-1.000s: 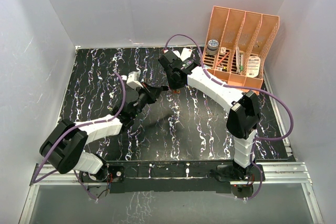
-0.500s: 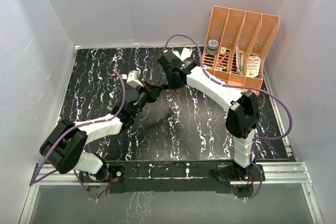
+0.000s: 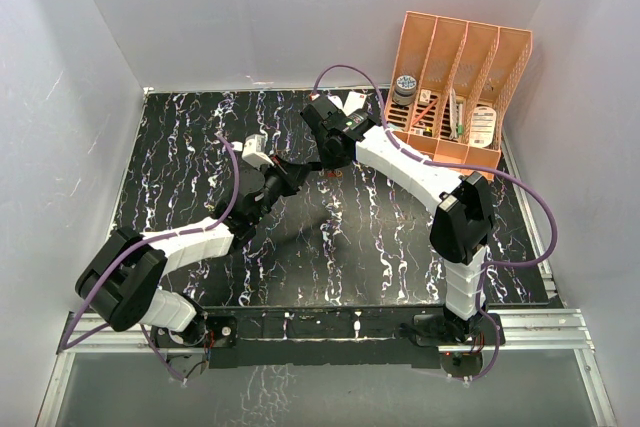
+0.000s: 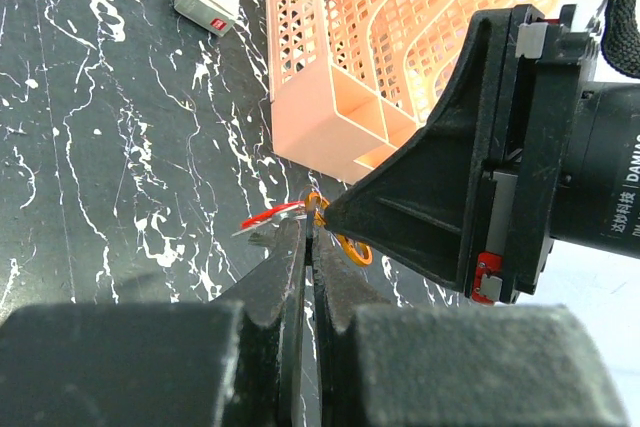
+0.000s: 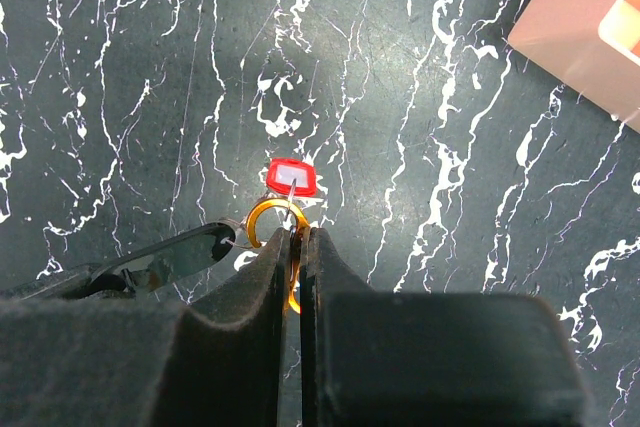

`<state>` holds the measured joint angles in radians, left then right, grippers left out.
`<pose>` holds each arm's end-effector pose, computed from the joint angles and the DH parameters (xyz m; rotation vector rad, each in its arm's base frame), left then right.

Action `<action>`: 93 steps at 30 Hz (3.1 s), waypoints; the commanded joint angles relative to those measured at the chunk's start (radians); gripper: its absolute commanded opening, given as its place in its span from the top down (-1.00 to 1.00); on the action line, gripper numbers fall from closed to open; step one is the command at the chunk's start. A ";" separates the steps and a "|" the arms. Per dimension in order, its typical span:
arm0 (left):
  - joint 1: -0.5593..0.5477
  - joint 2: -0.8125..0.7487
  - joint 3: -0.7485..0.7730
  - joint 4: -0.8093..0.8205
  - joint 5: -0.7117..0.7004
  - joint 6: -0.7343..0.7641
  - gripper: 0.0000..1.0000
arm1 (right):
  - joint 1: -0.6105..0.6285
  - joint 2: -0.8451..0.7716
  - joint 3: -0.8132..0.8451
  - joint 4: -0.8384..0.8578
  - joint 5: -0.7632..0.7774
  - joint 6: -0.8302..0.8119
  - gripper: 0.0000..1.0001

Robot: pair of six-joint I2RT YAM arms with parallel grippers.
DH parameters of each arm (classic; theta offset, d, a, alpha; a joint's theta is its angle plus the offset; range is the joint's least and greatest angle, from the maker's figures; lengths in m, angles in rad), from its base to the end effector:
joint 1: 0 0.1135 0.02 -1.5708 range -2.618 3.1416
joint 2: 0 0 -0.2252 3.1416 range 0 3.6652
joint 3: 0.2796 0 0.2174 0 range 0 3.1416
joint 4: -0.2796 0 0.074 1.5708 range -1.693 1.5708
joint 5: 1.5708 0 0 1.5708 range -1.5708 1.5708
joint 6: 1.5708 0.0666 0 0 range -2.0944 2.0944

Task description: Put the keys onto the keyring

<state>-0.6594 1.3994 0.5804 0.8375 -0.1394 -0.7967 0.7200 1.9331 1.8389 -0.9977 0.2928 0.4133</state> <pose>0.2491 -0.1814 0.2263 -0.2295 1.6326 -1.0290 0.2961 0.2341 0.2419 -0.3028 2.5686 0.0172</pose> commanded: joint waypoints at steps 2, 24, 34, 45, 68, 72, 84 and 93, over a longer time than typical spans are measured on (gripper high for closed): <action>-0.005 -0.013 0.043 0.025 -0.008 0.002 1.00 | 0.006 0.003 0.059 0.021 0.020 0.003 1.00; -0.007 -0.101 0.000 -0.013 -0.036 0.008 1.00 | 0.004 0.011 0.061 0.056 0.042 0.019 1.00; -0.009 -0.133 -0.028 -0.031 -0.039 0.004 1.00 | 0.001 0.027 0.089 0.064 0.042 0.018 1.00; -0.009 -0.118 -0.015 -0.037 -0.051 0.011 1.00 | -0.001 0.023 0.077 0.066 0.036 0.014 1.00; -0.011 -0.052 0.031 -0.007 -0.030 0.008 1.00 | -0.001 0.020 0.065 0.071 0.026 0.015 1.00; -0.011 -0.045 0.037 -0.004 -0.028 0.008 1.00 | -0.001 0.020 0.064 0.073 0.025 0.016 1.00; -0.013 -0.036 0.043 0.001 -0.025 0.007 1.00 | -0.001 0.018 0.066 0.072 0.023 0.016 1.00; -0.014 -0.036 0.047 0.006 -0.030 0.007 1.00 | -0.001 0.019 0.066 0.070 0.020 0.016 1.00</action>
<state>-0.6685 1.3697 0.5858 0.8074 -0.1707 -0.7959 0.7197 1.9675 1.8759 -0.9668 0.3077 0.4217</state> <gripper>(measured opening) 0.018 0.034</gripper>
